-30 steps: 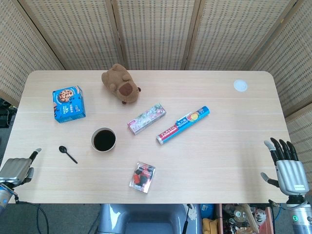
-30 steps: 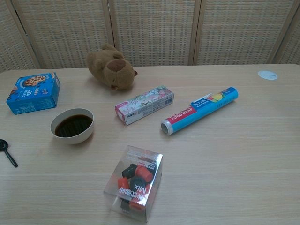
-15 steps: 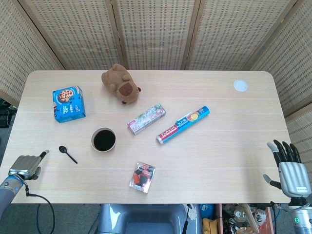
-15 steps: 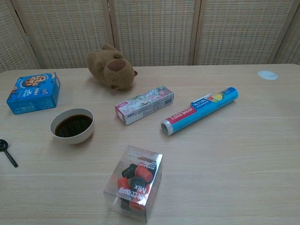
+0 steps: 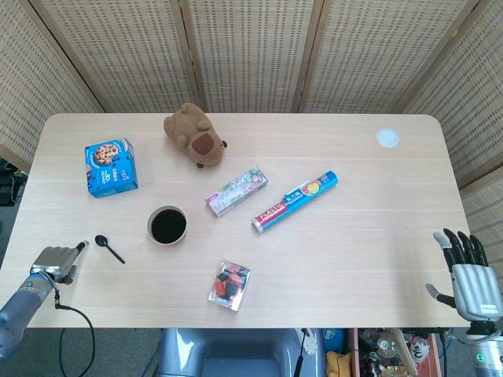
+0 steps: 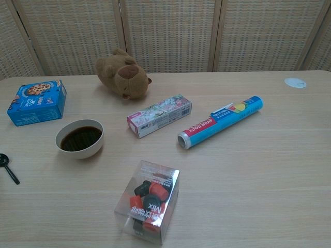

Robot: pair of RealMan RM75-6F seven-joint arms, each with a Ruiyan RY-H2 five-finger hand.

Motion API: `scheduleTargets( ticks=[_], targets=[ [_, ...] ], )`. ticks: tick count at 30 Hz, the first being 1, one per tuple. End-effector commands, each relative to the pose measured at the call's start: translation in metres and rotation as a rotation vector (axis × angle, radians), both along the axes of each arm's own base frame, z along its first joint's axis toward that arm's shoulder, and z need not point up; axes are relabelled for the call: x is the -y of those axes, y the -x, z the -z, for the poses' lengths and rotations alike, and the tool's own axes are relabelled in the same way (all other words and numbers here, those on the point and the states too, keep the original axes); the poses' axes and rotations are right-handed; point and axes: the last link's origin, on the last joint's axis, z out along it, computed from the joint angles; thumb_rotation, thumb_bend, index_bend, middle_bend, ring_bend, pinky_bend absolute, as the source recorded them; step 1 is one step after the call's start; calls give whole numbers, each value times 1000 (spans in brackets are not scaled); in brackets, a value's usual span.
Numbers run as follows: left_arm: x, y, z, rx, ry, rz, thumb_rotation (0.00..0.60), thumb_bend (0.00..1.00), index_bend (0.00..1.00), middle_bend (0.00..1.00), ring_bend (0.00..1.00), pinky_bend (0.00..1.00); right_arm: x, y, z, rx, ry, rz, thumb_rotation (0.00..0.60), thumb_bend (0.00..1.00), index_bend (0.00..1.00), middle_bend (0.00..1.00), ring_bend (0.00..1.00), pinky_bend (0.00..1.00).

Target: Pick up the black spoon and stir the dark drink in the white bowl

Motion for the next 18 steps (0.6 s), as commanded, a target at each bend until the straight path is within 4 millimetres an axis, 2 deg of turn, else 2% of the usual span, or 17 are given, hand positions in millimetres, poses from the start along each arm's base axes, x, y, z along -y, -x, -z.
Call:
scheduleTargets(
  ticks=[1, 11, 18],
  targets=[
    [-4, -1, 4, -1, 3, 2, 600, 681, 55, 899, 769, 752, -1, 0, -1, -1, 3, 1, 600, 212, 141, 158, 12, 78],
    [-15, -12, 12, 8, 11, 24, 600, 681, 55, 900, 770, 752, -4, 3, -3, 1, 12, 13, 600, 212, 141, 160, 15, 81],
    [-26, -28, 23, 17, 19, 65, 600, 682, 55, 901, 770, 752, -6, 5, -2, 3, 12, 20, 600, 213, 141, 161, 16, 82]
  ],
)
